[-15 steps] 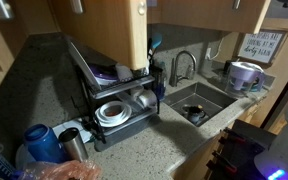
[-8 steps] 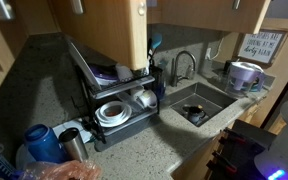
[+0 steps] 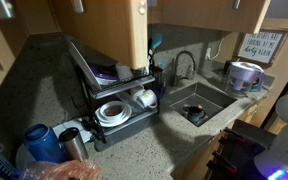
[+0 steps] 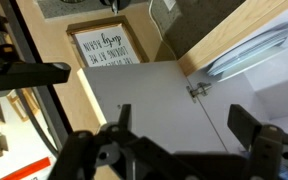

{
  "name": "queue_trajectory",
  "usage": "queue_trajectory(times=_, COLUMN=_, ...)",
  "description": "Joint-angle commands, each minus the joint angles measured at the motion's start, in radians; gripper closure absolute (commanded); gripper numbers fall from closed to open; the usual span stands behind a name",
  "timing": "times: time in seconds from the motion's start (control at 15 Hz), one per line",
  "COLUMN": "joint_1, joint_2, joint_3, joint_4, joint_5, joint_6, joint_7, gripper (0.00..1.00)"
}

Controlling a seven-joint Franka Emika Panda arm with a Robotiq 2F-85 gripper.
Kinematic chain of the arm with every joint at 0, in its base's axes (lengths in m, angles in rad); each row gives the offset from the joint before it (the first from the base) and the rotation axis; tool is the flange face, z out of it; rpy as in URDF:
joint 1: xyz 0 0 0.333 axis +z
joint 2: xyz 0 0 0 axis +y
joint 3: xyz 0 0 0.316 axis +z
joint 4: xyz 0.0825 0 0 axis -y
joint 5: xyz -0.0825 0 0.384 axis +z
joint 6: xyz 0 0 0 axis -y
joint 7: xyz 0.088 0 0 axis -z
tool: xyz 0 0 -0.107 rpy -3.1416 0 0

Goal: Close the open upper cabinet doors

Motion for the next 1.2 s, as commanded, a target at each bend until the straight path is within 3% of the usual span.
queue_trajectory(times=0.0, joint_1=-0.115, joint_2=0.011, joint_3=0.005, joint_4=0.008, joint_5=-0.005, joint_6=0.031, joint_7=0.068, gripper=0.34)
queue_trajectory(times=0.53, joint_1=-0.3, joint_2=0.039, joint_3=0.015, joint_4=0.028, joint_5=0.018, joint_6=0.09, joint_7=0.174, gripper=0.95)
queue_trajectory(times=0.67, joint_1=-0.348, joint_2=0.053, joint_3=0.021, joint_4=0.029, joint_5=0.019, joint_6=0.112, joint_7=0.209, gripper=1.0)
queue_trajectory(times=1.13, joint_1=-0.493, joint_2=0.131, joint_3=0.043, joint_4=0.076, joint_5=0.028, joint_6=0.157, joint_7=0.309, gripper=0.99)
